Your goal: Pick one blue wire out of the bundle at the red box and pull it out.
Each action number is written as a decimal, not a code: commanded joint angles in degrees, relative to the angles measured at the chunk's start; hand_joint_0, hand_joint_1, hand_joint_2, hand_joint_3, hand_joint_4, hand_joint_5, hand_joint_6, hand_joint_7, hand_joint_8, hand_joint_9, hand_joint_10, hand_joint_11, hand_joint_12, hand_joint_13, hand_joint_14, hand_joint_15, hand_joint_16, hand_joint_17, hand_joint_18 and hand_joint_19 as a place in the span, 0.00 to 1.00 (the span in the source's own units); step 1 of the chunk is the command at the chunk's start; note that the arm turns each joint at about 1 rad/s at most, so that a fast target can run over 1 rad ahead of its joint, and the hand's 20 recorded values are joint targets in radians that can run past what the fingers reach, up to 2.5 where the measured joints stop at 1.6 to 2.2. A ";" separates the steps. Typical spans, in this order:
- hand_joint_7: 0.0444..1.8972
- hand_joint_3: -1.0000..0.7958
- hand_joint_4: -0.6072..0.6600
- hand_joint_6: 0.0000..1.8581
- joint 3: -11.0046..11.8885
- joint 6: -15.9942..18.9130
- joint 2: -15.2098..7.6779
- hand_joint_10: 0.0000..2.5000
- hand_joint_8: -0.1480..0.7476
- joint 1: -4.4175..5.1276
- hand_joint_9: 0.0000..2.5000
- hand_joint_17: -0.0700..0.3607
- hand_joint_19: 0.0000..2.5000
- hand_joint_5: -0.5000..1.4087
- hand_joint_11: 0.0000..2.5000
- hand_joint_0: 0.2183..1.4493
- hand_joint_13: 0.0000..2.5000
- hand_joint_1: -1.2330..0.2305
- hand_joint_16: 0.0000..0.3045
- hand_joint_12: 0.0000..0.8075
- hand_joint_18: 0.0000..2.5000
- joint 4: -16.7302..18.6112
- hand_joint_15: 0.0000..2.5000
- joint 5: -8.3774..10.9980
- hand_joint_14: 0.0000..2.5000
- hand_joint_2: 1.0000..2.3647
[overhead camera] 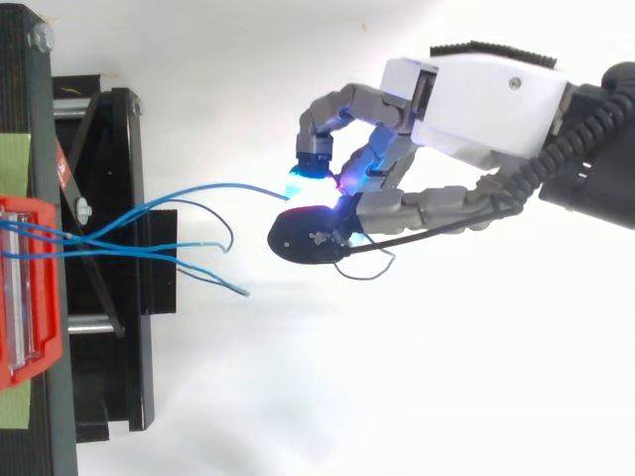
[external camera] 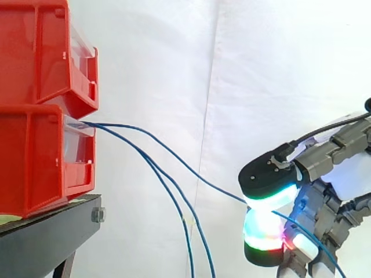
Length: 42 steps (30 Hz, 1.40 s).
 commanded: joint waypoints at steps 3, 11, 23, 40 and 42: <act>0.60 0.58 0.68 0.48 -0.30 0.63 -0.02 0.01 0.66 0.03 0.38 0.53 0.19 0.19 0.31 0.30 0.32 0.37 0.23 0.66 0.34 0.98 0.15 0.03 0.00 0.01; 0.60 0.58 0.68 0.48 -0.30 0.37 -0.02 0.01 0.66 0.03 0.38 0.53 0.19 0.19 0.31 0.30 0.32 0.37 0.23 0.66 0.35 0.98 0.15 0.12 0.00 0.01; 0.60 0.57 0.68 0.48 -0.30 0.10 -0.02 0.01 0.66 0.12 0.38 0.53 0.19 0.19 0.31 0.30 0.32 0.37 0.23 0.66 0.35 3.18 0.15 0.12 0.00 0.01; 0.60 0.57 0.68 0.48 -0.30 0.10 -0.02 0.01 0.66 0.12 0.39 0.53 0.19 0.19 0.32 0.30 0.32 0.37 0.23 0.66 0.35 7.66 0.15 0.12 0.00 0.01; 0.60 0.57 0.68 0.48 -0.30 0.10 -0.02 0.01 0.66 0.12 0.39 0.53 0.19 0.19 0.32 0.31 0.32 0.37 0.23 0.65 0.35 7.66 0.15 0.12 0.00 0.01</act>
